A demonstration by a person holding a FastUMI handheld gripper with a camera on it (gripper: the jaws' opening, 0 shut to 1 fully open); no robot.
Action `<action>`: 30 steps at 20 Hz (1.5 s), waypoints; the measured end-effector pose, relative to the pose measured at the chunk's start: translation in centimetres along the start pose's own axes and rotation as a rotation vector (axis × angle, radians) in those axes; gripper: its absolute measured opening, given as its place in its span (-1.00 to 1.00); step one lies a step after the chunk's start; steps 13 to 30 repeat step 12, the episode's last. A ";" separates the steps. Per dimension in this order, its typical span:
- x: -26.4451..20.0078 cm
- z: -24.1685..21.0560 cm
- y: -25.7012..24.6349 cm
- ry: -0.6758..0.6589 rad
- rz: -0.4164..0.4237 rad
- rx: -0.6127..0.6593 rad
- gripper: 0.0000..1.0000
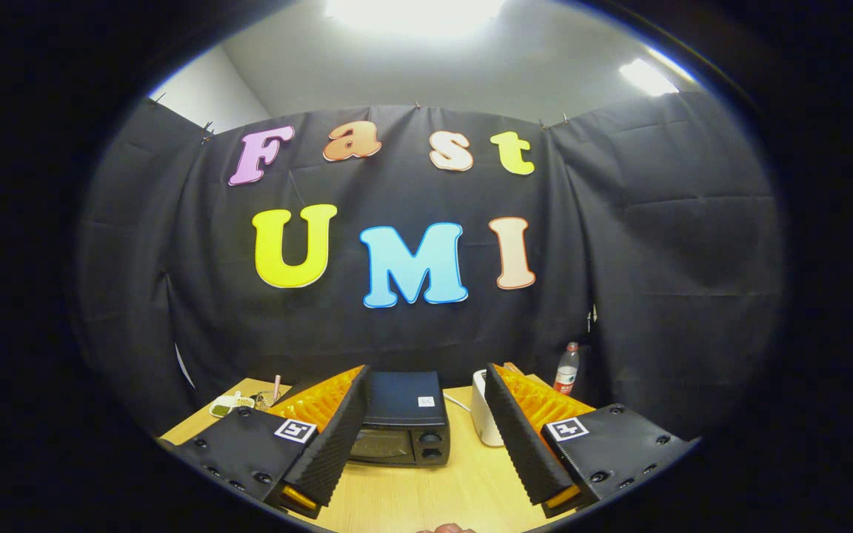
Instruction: Open the toaster oven, put the food inside, and close the toaster oven door.
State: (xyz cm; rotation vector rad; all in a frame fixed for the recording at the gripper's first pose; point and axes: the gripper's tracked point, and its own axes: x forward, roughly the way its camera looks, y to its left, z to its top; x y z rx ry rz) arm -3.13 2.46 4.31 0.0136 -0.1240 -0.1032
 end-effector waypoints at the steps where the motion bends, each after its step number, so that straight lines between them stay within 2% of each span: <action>1: -0.5 0.2 -0.6 -0.003 -0.008 0.003 0.93; 6: -0.3 0.6 -1.2 0.007 0.012 -0.010 0.94; 12: 2.7 0.2 -1.1 0.020 0.067 0.025 0.94; 30: 2.7 0.2 -1.1 0.020 0.067 0.025 0.94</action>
